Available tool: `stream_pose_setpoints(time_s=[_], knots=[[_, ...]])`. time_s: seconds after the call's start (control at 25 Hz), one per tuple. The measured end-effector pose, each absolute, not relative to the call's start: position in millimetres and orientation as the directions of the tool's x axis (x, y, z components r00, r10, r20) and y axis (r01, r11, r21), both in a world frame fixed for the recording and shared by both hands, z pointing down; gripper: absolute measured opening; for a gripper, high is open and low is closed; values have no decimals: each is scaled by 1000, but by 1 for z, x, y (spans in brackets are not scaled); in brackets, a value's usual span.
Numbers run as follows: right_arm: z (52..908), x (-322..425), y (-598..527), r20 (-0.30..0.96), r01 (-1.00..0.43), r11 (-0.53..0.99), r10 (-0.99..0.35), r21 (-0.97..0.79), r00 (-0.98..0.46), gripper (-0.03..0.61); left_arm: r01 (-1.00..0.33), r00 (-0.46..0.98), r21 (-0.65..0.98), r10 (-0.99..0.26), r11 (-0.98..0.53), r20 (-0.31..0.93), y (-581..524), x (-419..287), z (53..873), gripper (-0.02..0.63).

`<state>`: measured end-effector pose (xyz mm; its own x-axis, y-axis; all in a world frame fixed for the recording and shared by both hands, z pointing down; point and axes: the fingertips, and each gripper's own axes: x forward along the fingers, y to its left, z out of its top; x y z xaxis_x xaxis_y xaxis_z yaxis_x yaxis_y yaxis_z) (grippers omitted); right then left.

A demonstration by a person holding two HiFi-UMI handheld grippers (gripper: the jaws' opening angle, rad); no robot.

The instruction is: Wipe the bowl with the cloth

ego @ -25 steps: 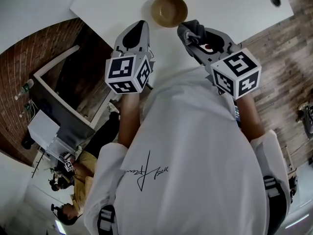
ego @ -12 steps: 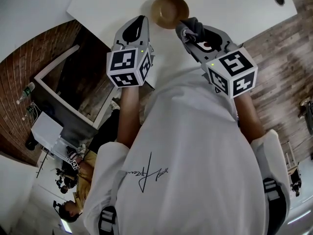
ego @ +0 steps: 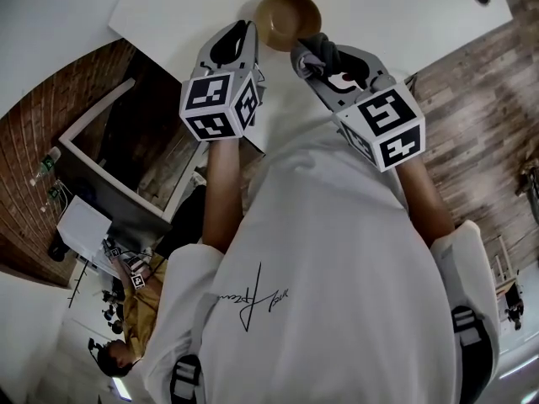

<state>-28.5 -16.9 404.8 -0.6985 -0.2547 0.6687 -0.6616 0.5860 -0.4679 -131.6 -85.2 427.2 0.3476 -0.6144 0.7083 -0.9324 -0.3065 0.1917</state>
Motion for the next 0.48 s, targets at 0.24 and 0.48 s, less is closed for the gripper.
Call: stream_pose_setpoints(time_s=[0.24, 0.48], knots=[[410, -34, -14, 669, -652, 581, -233, -486, -706, 183, -928, 360, 212, -592, -307, 720, -93, -130, 437, 81], [414, -35, -13, 666, -646, 580, -222, -497, -712, 182, -924, 368, 219, -577, -313, 729, -98, -126, 445, 81]])
